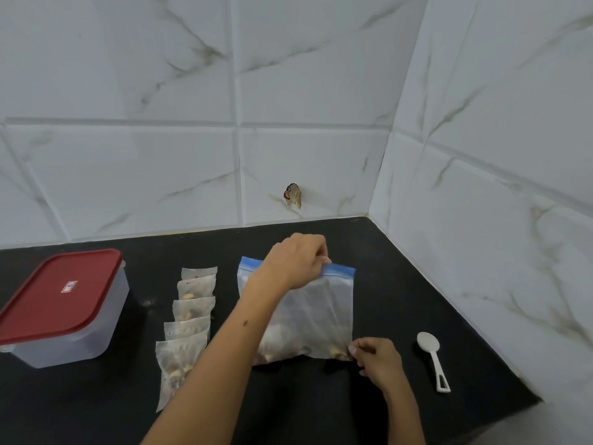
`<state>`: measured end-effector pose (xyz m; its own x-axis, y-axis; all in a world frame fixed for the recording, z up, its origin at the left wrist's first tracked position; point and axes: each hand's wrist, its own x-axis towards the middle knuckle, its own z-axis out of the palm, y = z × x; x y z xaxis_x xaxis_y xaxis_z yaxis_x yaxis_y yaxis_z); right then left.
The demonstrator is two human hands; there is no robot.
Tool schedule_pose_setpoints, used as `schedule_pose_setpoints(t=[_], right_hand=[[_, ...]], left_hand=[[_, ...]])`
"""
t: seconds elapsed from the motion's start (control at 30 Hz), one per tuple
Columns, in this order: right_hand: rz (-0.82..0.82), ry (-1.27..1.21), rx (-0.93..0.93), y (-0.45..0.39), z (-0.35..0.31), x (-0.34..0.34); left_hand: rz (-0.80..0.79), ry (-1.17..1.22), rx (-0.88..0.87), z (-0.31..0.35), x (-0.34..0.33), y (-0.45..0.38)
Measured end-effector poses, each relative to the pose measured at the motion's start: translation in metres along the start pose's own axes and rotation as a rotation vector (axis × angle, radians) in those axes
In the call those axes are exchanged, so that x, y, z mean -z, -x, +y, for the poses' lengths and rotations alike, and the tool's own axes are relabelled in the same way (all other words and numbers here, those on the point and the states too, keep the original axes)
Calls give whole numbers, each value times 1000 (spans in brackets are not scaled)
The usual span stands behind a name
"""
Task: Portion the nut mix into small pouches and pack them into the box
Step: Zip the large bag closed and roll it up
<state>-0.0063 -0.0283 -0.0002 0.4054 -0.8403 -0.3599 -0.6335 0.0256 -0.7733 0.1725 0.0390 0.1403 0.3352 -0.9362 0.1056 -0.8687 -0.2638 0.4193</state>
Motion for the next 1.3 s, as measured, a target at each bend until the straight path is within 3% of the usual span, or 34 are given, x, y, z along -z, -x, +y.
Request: schedule_pose_setpoints(t=[0.27, 0.43, 0.57, 0.7, 0.77, 0.87, 0.97, 1.1, 1.3], right_hand=[[-66, -36, -24, 2, 1, 0], [-151, 88, 5, 3, 0, 1], [-67, 119, 10, 3, -1, 0], [59, 195, -19, 3, -8, 6], [116, 24, 73, 0, -15, 12], [-35, -570, 242, 6, -39, 25], [-151, -587, 363, 13, -61, 29], [-128, -608, 379, 16, -65, 27], [-142, -712, 385, 10, -58, 36]], left_hand=[[29, 150, -28, -3, -5, 15], [-256, -172, 176, -4, 12, 19], [-234, -125, 287, -27, 21, 20], [-183, -60, 203, -30, 25, 24], [-164, -52, 136, -25, 24, 26], [-126, -60, 43, -17, 24, 30], [-26, -60, 3, -20, 22, 40], [190, 262, 133, -55, 1, 66], [30, 677, 348, -105, -78, 93]])
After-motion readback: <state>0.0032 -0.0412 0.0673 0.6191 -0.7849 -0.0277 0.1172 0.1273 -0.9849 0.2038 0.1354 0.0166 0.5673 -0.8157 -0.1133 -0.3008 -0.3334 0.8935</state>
